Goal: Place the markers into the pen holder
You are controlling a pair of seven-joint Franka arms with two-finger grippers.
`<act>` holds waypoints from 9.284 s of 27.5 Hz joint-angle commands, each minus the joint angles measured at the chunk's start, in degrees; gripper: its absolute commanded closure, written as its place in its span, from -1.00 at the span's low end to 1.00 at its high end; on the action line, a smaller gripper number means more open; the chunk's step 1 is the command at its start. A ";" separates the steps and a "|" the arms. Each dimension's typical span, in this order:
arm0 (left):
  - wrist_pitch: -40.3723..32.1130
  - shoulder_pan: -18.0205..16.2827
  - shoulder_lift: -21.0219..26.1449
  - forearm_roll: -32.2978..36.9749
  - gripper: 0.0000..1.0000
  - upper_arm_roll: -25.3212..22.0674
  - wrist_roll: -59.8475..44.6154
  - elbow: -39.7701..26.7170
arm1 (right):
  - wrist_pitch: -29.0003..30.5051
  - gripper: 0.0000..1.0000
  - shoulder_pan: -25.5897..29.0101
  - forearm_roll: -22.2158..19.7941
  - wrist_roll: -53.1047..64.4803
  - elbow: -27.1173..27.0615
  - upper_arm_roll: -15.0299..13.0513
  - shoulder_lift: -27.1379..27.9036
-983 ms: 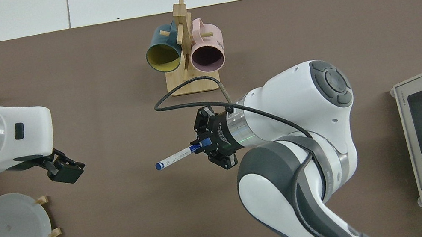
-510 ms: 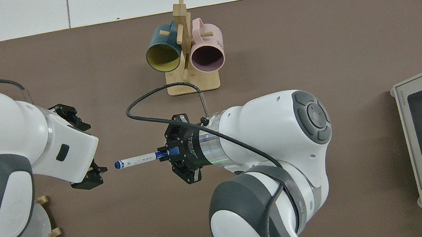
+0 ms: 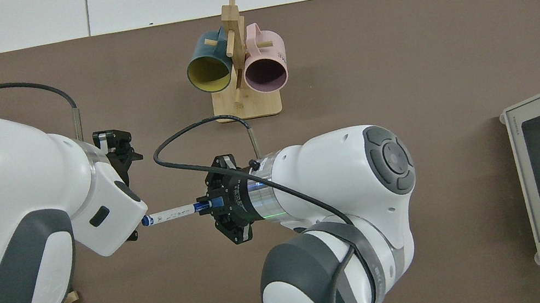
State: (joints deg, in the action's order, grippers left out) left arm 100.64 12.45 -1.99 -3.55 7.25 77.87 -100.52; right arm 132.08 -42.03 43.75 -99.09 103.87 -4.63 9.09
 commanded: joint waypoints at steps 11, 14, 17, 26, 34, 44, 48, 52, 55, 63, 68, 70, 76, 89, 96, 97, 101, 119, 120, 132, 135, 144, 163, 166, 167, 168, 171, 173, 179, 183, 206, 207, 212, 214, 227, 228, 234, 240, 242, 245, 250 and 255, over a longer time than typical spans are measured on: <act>-0.35 0.47 -6.72 -0.23 -0.99 -1.45 1.23 -9.35 | 1.34 1.00 -0.34 0.54 -0.49 -0.25 -0.29 0.23; -0.70 0.91 -6.72 -0.23 -0.99 -0.57 0.79 -8.82 | 1.34 1.00 -0.34 0.54 -0.49 -0.25 -0.29 0.23; -0.44 1.00 -6.63 -0.23 -0.99 -0.04 0.88 -7.77 | 1.34 1.00 -0.34 0.54 -0.49 -0.25 -0.29 0.23; 0.70 1.44 -6.63 -0.05 -0.21 1.98 -0.53 -7.24 | 1.34 1.00 -0.95 0.54 -0.58 -0.34 -0.29 0.23; 2.29 1.79 -6.63 1.61 1.00 4.00 -0.35 -6.27 | 1.34 1.00 -0.87 0.54 -0.49 -0.34 -0.29 0.23; 2.02 1.44 -6.54 2.06 1.00 3.21 0.09 -6.27 | 1.16 0.91 -0.78 0.54 -0.49 -0.25 -0.29 0.23; 1.85 1.26 -6.54 2.06 1.00 3.03 0.09 -6.36 | 0.81 -0.99 -0.95 -0.59 0.47 0.28 -0.47 -0.12; 1.14 1.00 -6.54 2.06 1.00 2.34 -0.18 -6.45 | -0.07 -1.00 -0.69 -4.81 2.85 0.89 -0.29 -0.38; 0.00 0.91 -6.72 3.20 1.00 0.40 -0.26 -6.80 | -1.38 -1.00 -0.51 -6.57 4.60 1.16 -0.47 -0.65; -1.76 0.91 -6.63 5.57 1.00 -4.34 -0.53 -7.33 | -8.50 -1.00 0.27 -23.69 20.14 2.74 -0.73 -2.23; -1.32 0.91 -6.37 5.57 1.00 -8.82 -3.51 -7.59 | -14.47 -1.00 4.66 -31.44 33.94 3.27 -0.82 -3.72; -1.32 0.91 -6.10 5.66 1.00 -10.76 -4.92 -7.59 | -17.11 -1.00 6.51 -33.81 40.87 3.27 -0.82 -4.16; -0.79 0.82 -5.84 13.03 1.00 -13.23 -7.56 -7.50 | -23.27 -1.00 13.45 -37.69 58.81 3.35 -0.82 -6.79; 0.09 0.82 -4.61 27.18 1.00 -21.75 -7.03 -5.40 | -29.34 -1.00 25.76 -40.66 83.51 2.74 -1.00 -10.67; 0.26 0.73 -1.71 30.53 1.00 -27.02 -0.45 -0.22 | -30.13 -1.00 28.48 -45.07 97.50 0.02 -1.17 -11.72; 0.18 0.73 -1.01 31.14 1.00 -27.81 0.34 0.75 | -30.56 -1.00 29.19 -45.16 99.34 -0.77 -1.26 -11.81; 0.52 0.73 1.54 34.48 1.00 -29.05 4.91 4.62 | -31.54 -1.00 31.38 -44.81 104.62 -1.30 -1.35 -11.98; 6.24 -0.32 5.41 45.83 1.00 -33.96 15.29 8.76 | -36.89 -1.00 33.06 -44.28 104.01 -2.26 -1.08 -13.83; 6.76 -0.23 5.85 46.00 1.00 -34.49 15.29 8.93 | -37.33 -1.00 32.97 -44.11 104.01 -3.14 -1.08 -13.92; 11.07 -2.96 13.94 44.86 1.00 -36.87 16.52 13.24 | -42.52 -1.00 32.97 -44.54 100.50 -5.43 -0.47 -17.00; 11.25 -2.96 14.29 44.86 1.00 -36.87 16.70 13.50 | -42.52 -1.00 33.06 -44.46 100.67 -5.43 -1.08 -17.00; 12.13 -3.40 16.04 44.25 1.00 -36.87 16.61 13.06 | -42.08 -1.00 33.85 -44.19 100.41 -5.26 -1.17 -17.00; 5.89 -1.20 16.66 43.45 -1.00 -36.17 15.82 13.24 | -42.61 -1.00 35.17 -43.93 100.32 -5.26 -1.00 -17.00; 4.48 -0.15 16.66 43.19 -1.00 -36.17 15.21 13.24 | -42.09 -1.00 35.43 -43.93 100.32 -5.35 -1.00 -17.00; 4.13 -0.15 16.66 43.02 -1.00 -36.08 14.42 13.33 | -41.82 -1.00 35.43 -44.02 100.32 -5.35 -1.00 -17.00; 3.87 -0.06 16.66 43.02 -1.00 -35.73 13.72 13.33 | -41.82 -1.00 35.52 -43.93 100.32 -5.35 -1.08 -17.00; 3.16 -0.15 16.57 40.92 -1.00 -33.89 12.66 13.33 | -41.82 -1.00 35.43 -43.93 100.32 -5.35 -1.08 -17.00; 2.99 0.12 16.40 36.71 -1.00 -33.79 11.43 12.80 | -41.82 -1.00 35.35 -43.93 100.32 -5.35 -1.00 -17.00; 1.59 0.47 15.70 25.37 -1.00 -32.04 7.22 10.96 | -41.82 -1.00 35.43 -43.93 100.32 -5.35 -1.00 -17.00; -0.70 0.56 13.68 15.36 -1.00 -31.33 -2.17 7.80 | -41.82 -1.00 35.43 -43.93 100.32 -5.35 -1.00 -17.00; 0.35 2.32 10.07 4.69 -1.00 -23.08 -58.44 1.55 | -41.82 -1.00 35.43 -43.93 100.32 -5.35 -1.00 -17.00; 0.35 0.40 10.07 4.69 -1.00 -21.42 -59.23 1.99 | -41.82 -1.00 35.43 -43.93 100.32 -5.35 -1.00 -17.00; 0.09 -6.99 9.81 4.69 -1.00 -12.27 -60.99 5.15 | -41.82 -1.00 35.43 -43.93 100.32 -5.35 -1.00 -17.00; -0.52 -8.23 9.46 4.69 -1.00 -11.30 -61.09 5.94 | -41.82 -1.00 35.43 -43.93 100.32 -5.35 -1.00 -17.00; -4.21 -10.87 2.34 4.69 -1.00 -7.78 -66.16 5.59 | -41.82 -1.00 35.43 -43.93 100.32 -5.35 -1.00 -17.00; -5.18 -10.78 2.16 4.69 -1.00 -7.17 -68.27 5.59 | -41.82 -1.00 35.43 -43.93 100.32 -5.35 -1.00 -17.00; -7.12 -9.73 1.37 4.69 -1.00 -6.11 -74.09 4.98 | -41.82 -1.00 35.43 -43.93 100.32 -5.35 -1.00 -17.00; -4.58 -9.37 1.63 2.16 -1.00 -6.28 -73.22 4.89 | -41.82 -1.00 35.43 -43.93 100.32 -5.35 -1.00 -17.00; -1.86 -9.37 1.81 1.79 -1.00 -6.37 -72.87 4.98 | -41.82 -1.00 35.43 -43.93 100.32 -5.35 -1.00 -17.00; -0.35 -9.37 1.99 1.88 -1.00 -6.46 -72.86 4.98 | -41.82 -1.00 35.43 -43.93 100.32 -5.35 -1.00 -17.00; -0.88 -9.37 1.81 2.32 -1.00 -6.46 -72.86 4.71 | -41.82 -1.00 35.43 -43.93 100.32 -5.35 -1.00 -17.00; -1.23 -9.37 1.72 2.41 -1.00 -6.55 -72.78 4.54 | -41.82 -1.00 35.43 -43.93 100.32 -5.35 -1.00 -17.00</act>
State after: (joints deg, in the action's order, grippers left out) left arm 98.64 2.72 0.46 -0.51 1.34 4.89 -94.78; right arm 90.19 -7.35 -0.28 2.09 98.34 -6.18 -7.61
